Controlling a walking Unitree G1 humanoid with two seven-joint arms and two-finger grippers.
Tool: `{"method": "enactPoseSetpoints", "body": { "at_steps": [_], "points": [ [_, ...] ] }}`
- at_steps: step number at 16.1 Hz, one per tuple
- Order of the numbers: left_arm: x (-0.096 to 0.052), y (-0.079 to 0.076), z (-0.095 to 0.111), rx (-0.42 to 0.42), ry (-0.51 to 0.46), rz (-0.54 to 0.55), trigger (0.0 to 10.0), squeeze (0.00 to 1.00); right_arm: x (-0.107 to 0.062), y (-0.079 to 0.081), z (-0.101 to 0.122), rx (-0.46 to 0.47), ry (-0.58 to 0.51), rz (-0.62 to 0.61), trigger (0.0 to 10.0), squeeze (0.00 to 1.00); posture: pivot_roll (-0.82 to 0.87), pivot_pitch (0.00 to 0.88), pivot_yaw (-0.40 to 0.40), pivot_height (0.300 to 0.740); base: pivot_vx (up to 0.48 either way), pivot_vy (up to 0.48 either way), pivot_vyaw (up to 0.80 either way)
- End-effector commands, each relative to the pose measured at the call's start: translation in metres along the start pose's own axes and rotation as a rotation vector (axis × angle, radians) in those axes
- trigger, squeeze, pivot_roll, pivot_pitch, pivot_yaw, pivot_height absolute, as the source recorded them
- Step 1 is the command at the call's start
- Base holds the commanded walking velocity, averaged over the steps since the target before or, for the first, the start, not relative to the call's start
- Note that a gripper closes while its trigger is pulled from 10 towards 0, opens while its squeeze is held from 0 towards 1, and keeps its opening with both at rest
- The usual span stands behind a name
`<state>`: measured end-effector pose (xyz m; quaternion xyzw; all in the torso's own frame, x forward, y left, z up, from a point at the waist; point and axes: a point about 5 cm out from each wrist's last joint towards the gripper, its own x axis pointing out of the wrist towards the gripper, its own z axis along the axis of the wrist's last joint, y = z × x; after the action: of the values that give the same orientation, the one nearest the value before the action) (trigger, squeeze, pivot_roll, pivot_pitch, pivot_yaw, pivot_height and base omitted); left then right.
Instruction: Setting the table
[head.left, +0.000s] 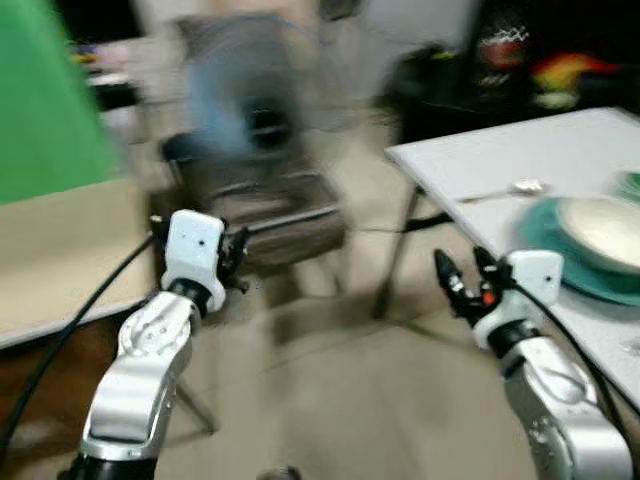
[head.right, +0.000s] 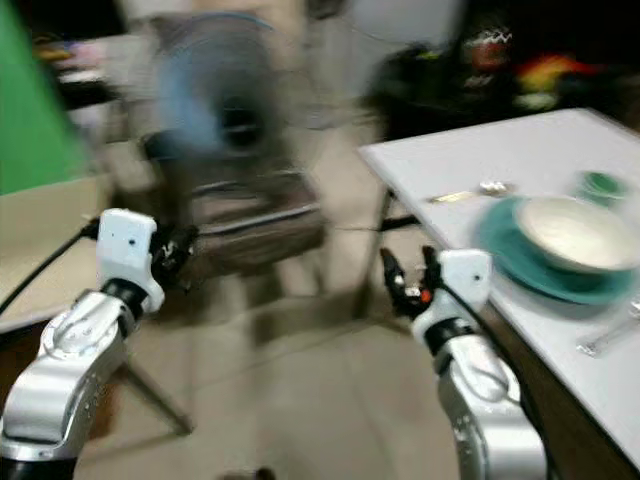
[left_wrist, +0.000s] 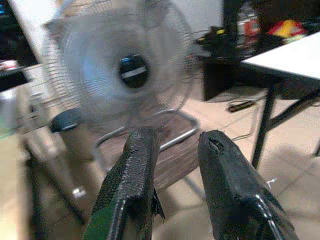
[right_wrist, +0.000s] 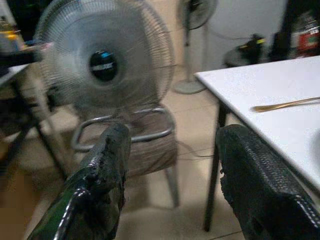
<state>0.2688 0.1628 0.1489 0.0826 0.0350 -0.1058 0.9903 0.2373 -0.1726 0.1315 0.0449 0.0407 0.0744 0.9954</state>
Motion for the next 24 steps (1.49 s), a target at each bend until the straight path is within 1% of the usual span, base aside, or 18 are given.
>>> {"method": "enactPoseSetpoints", "body": {
  "at_steps": [1, 7, 11, 13, 14, 15, 16, 18, 20, 21, 22, 23, 24],
  "points": [
    [0.000, 0.003, 0.004, 0.023, -0.013, 0.005, 10.0, 0.00, 0.001, 0.004, 0.002, 0.010, -0.008, 0.020, 10.0, 0.00, 0.03, 0.000, 0.005, 0.740, 0.000, 0.000, 0.80],
    [-0.001, 0.002, 0.003, 0.005, -0.011, 0.012, 10.0, 0.00, 0.000, 0.005, 0.004, 0.003, -0.012, 0.039, 10.0, 0.00, 0.03, 0.000, 0.000, 0.740, 0.000, 0.000, 0.80],
    [-0.002, 0.005, 0.002, -0.012, -0.009, 0.046, 10.0, 0.00, 0.002, 0.006, 0.004, -0.009, -0.005, 0.065, 10.0, 0.00, 0.04, 0.000, -0.020, 0.740, 0.000, 0.000, 0.80],
    [-0.005, 0.006, 0.003, -0.021, -0.017, 0.064, 10.0, 0.00, 0.003, 0.009, 0.003, -0.019, 0.010, 0.094, 10.0, 0.00, 0.05, 0.000, -0.032, 0.740, 0.000, 0.000, 0.80],
    [-0.006, 0.007, 0.005, -0.012, -0.033, 0.068, 10.0, 0.00, 0.004, 0.010, 0.003, -0.020, 0.013, 0.103, 10.0, 0.00, 0.05, 0.000, -0.032, 0.740, 0.000, 0.000, 0.80],
    [-0.007, 0.008, 0.006, -0.009, -0.038, 0.068, 10.0, 0.00, 0.005, 0.010, 0.002, -0.004, 0.018, 0.099, 10.0, 0.00, 0.06, 0.000, -0.039, 0.740, 0.000, 0.000, 0.80],
    [-0.009, 0.011, 0.006, -0.012, -0.042, 0.074, 10.0, 0.00, 0.006, 0.009, 0.001, 0.033, 0.023, 0.088, 10.0, 0.00, 0.07, 0.000, -0.044, 0.740, 0.255, 0.000, 0.00],
    [-0.010, 0.012, 0.006, -0.014, -0.042, 0.078, 10.0, 0.00, 0.007, 0.008, -0.001, 0.051, 0.031, 0.075, 10.0, 0.00, 0.07, 0.000, -0.046, 0.740, 0.261, 0.000, 0.00],
    [-0.012, 0.016, 0.006, -0.017, -0.034, 0.099, 10.0, 0.00, 0.007, 0.008, -0.001, 0.019, 0.037, 0.094, 10.0, 0.00, 0.07, 0.000, -0.048, 0.740, 0.309, 0.000, 0.00],
    [-0.013, 0.017, 0.005, -0.015, -0.032, 0.101, 10.0, 0.00, 0.008, 0.011, -0.001, -0.005, 0.042, 0.118, 10.0, 0.00, 0.08, 0.000, -0.048, 0.740, 0.304, 0.000, 0.80],
    [-0.013, 0.017, 0.005, -0.010, -0.031, 0.099, 10.0, 0.00, 0.008, 0.012, -0.001, -0.008, 0.042, 0.128, 10.0, 0.00, 0.08, 0.000, -0.048, 0.740, 0.307, 0.000, 0.80],
    [-0.014, 0.017, 0.006, -0.004, -0.028, 0.096, 10.0, 0.00, 0.009, 0.014, -0.001, 0.010, 0.037, 0.125, 10.0, 0.00, 0.08, 0.000, -0.050, 0.740, 0.311, 0.000, 0.80],
    [-0.014, 0.018, 0.005, -0.005, -0.027, 0.098, 10.0, 0.00, 0.009, 0.013, -0.001, 0.019, 0.038, 0.125, 10.0, 0.00, 0.08, 0.000, -0.050, 0.740, 0.330, 0.000, 0.00]
  ]
}}
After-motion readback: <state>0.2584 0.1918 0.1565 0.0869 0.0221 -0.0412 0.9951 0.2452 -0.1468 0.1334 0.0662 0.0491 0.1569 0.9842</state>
